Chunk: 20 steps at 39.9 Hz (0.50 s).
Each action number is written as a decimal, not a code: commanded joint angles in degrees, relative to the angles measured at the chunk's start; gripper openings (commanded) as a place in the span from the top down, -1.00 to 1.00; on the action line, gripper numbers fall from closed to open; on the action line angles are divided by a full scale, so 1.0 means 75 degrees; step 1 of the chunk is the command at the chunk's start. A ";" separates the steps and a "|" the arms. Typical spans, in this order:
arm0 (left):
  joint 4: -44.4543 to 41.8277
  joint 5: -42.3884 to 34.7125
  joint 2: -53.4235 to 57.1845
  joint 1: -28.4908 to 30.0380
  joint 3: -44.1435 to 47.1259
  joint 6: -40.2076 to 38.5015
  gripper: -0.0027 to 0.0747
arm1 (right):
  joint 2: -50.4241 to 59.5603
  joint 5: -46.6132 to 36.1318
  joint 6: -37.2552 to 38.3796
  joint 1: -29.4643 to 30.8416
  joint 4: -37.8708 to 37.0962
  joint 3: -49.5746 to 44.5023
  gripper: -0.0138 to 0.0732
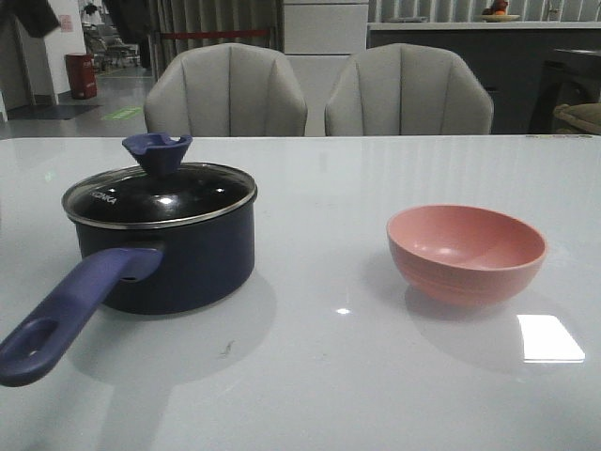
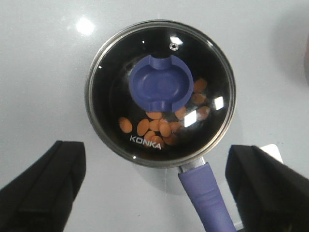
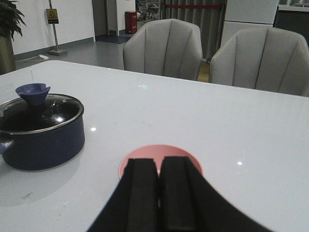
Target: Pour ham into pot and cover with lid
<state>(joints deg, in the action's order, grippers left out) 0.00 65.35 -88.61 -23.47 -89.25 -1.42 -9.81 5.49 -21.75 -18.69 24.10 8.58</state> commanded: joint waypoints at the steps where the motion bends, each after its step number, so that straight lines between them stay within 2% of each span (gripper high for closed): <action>1: 0.0000 -0.0772 0.1329 -0.0061 0.0676 -0.0016 -0.64 | -0.0058 -0.0533 -0.0058 -0.0020 0.0003 0.0215 0.35; 20: -0.0253 -0.3540 0.7232 -0.0061 0.5181 -0.0016 -0.64 | -0.0058 -0.0533 -0.0058 -0.0020 0.0003 0.0215 0.35</action>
<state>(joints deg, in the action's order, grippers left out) -1.60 46.74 -41.86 -23.47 -53.16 -1.42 -9.81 5.49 -21.75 -18.69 24.10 8.58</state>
